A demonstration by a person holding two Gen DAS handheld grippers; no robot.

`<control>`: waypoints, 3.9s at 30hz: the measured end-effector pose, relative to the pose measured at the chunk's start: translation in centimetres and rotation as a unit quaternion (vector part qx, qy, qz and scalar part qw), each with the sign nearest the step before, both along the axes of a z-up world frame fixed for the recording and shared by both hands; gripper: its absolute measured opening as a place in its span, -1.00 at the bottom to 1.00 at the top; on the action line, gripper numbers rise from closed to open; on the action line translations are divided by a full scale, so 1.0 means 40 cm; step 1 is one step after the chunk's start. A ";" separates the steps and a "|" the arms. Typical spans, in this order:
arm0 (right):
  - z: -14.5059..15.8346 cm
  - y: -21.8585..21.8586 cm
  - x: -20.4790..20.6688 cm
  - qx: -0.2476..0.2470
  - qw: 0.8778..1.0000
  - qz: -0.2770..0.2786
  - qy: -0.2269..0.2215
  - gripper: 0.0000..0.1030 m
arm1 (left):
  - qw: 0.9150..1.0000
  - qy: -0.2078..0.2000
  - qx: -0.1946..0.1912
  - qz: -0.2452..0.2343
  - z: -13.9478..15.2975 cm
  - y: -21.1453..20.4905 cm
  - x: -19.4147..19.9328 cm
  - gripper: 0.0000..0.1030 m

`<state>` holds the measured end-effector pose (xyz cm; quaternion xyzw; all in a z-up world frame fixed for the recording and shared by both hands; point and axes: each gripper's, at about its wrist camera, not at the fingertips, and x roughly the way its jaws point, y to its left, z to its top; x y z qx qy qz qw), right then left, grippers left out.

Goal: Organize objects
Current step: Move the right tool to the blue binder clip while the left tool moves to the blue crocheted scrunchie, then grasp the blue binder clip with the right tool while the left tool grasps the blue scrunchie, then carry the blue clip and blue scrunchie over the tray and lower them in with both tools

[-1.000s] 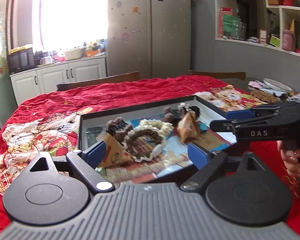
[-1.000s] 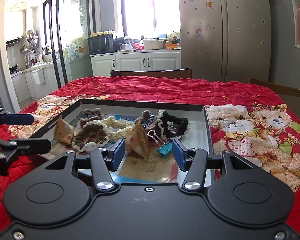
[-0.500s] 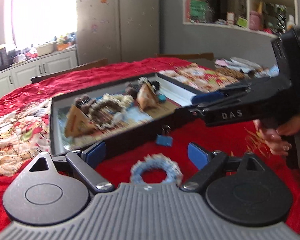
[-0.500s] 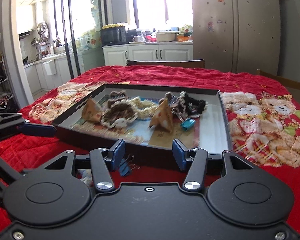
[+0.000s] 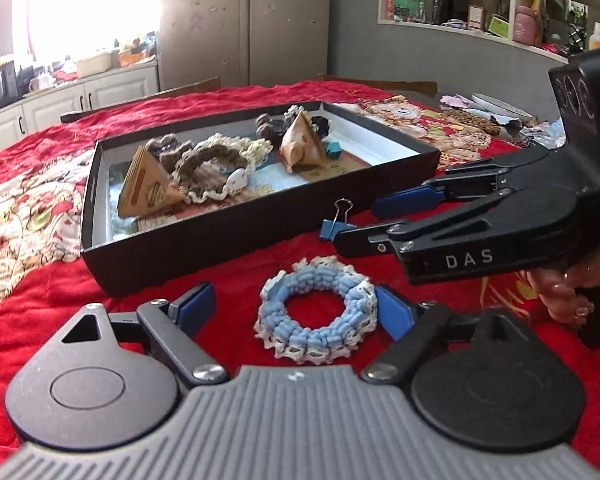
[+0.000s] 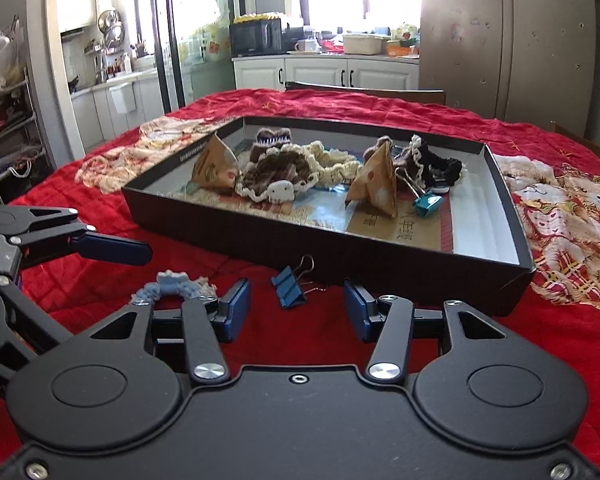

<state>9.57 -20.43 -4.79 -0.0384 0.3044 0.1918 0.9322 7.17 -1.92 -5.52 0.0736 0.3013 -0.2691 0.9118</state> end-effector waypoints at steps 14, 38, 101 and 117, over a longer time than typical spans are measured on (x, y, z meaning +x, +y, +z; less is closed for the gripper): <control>-0.015 0.029 0.015 -0.028 1.000 -0.001 -0.006 -0.18 | 0.999 0.012 -0.008 0.032 -0.010 0.028 0.020 0.16; -0.022 0.054 0.013 -0.051 0.999 0.012 -0.011 -0.68 | 0.999 0.008 -0.011 0.051 -0.011 0.046 0.025 -0.31; 0.036 -0.113 0.171 -0.023 0.994 -0.094 -0.040 -0.69 | 0.992 -0.049 -0.001 0.119 0.065 -0.050 0.257 -0.47; 0.014 -0.107 0.196 -0.025 0.995 -0.097 -0.018 -0.69 | 0.992 -0.037 0.008 0.119 0.039 -0.059 0.275 -0.45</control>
